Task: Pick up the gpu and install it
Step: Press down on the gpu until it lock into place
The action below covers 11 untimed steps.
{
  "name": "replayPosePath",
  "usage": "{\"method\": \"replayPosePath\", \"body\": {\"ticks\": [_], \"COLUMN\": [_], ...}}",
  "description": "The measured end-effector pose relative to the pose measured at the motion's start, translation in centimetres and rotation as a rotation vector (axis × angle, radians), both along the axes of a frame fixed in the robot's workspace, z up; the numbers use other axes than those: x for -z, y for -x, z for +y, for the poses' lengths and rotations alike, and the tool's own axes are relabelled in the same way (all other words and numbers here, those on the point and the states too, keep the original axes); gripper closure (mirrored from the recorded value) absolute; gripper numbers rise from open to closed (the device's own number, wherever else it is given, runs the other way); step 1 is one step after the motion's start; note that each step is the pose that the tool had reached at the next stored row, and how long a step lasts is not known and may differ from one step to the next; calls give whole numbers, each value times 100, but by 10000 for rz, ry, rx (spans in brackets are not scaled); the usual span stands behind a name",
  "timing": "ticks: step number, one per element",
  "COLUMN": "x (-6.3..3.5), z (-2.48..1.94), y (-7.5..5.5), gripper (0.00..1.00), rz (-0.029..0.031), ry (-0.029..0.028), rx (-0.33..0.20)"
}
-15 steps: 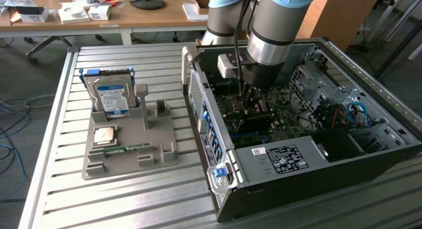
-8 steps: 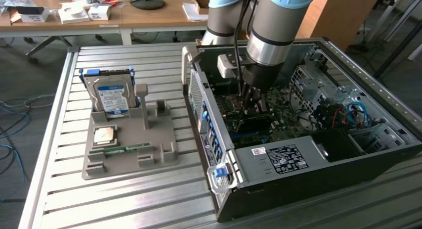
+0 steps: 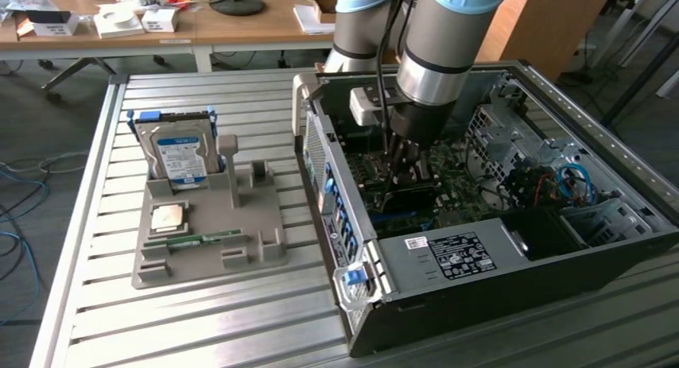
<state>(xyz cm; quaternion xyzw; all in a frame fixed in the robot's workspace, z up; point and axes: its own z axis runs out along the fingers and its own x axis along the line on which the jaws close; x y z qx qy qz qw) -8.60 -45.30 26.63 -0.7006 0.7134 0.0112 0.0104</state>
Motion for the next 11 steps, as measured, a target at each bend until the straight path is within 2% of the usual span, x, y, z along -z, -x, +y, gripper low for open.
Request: {"method": "replayPosePath", "body": {"ticks": [11], "x": [5], "z": [0], "y": [2], "gripper": [89], "rz": [0], "ry": [-2], "rx": [1]}}
